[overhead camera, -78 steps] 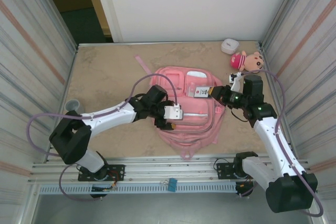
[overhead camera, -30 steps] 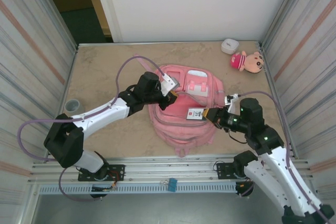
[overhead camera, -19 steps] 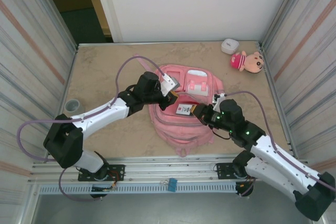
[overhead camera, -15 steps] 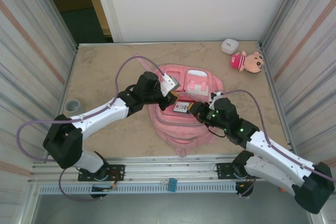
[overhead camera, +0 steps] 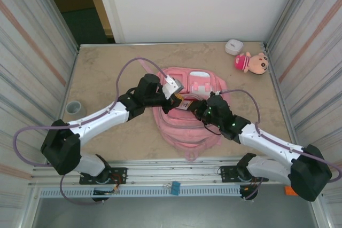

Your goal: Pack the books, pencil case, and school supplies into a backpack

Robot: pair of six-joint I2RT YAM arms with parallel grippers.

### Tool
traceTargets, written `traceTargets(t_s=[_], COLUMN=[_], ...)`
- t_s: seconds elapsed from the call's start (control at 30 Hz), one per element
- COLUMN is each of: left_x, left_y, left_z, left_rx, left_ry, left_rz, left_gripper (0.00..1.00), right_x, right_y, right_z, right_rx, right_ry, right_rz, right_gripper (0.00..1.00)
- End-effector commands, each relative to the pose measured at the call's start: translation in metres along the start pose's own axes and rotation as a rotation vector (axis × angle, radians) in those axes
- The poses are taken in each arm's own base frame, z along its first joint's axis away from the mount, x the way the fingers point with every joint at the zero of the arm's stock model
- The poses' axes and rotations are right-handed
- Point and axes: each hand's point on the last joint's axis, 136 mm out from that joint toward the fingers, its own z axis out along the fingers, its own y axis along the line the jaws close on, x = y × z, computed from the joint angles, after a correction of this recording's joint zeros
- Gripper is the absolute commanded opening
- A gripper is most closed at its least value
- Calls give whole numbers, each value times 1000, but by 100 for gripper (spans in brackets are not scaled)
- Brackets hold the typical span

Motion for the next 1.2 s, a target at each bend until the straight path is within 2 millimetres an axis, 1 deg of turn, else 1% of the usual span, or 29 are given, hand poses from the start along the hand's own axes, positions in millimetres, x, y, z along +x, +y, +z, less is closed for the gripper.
traceTargets(t_s=[0.0, 0.13, 0.17, 0.23, 0.33, 0.43, 0.53, 0.6, 0.7, 0.77, 0.8, 0.87, 0.93, 1.0, 1.03, 1.07, 1.1, 1.13, 1.17], left_x=[-57, -43, -40, -34, -28, -23, -20, -21, -22, -23, -22, -23, -23, -24, -23, -22, -20, -17, -13], left_y=[-17, -7, -7, -5, -7, -5, -6, -8, -11, -14, -15, -15, -17, -20, -21, -22, -22, -19, -15], left_z=[-27, -22, -21, -19, -17, -17, -16, -17, -18, -19, -19, -19, -19, -20, -20, -20, -21, -22, -24], left_rx=[31, -17, -19, -22, -15, -13, 2, 14, 32, 46, 53, 57, 73, 93, 104, 110, 113, 109, 105], left_ry=[-190, -134, -124, -111, -93, -77, -72, -76, -81, -87, -87, -92, -94, -99, -99, -97, -91, -85, -80], left_rz=[100, 89, 93, 99, 109, 109, 107, 106, 113, 121, 125, 128, 132, 142, 147, 149, 146, 134, 116], left_gripper=[3, 3, 3, 5, 11, 12, 12, 12, 12, 12, 12, 13, 13, 14, 14, 16, 17, 21, 25], right_x=[-14, -19, -20, -20, -20, -17, -16, -16, -20, -20, -18, -7, -3, -7, -9, -10, -12, -15, -15], right_y=[-10, -20, -21, -23, -14, 7, 32, 46, 58, 63, 63, 61, 54, 49, 48, 48, 48, 51, 53], right_z=[-1, -17, -24, -37, -61, -82, -98, -102, -96, -85, -78, -62, -45, -32, -28, -26, -25, -27, -30], right_rx=[106, 196, 213, 240, 230, 168, 85, 43, 23, 23, 20, -5, -3, 1, -12, -34, -51, -82, -117], right_ry=[-43, -43, -44, -37, -8, 22, 13, -17, -50, -45, -31, 47, 102, 124, 142, 158, 166, 171, 177], right_rz=[-34, -86, -110, -153, -268, -446, -709, -902, -1187, -1373, -1445, -1595, -1667, -1685, -1681, -1669, -1654, -1636, -1621], right_gripper=[18, 45, 50, 56, 59, 59, 60, 60, 64, 66, 67, 68, 68, 66, 63, 56, 44, 29, 18])
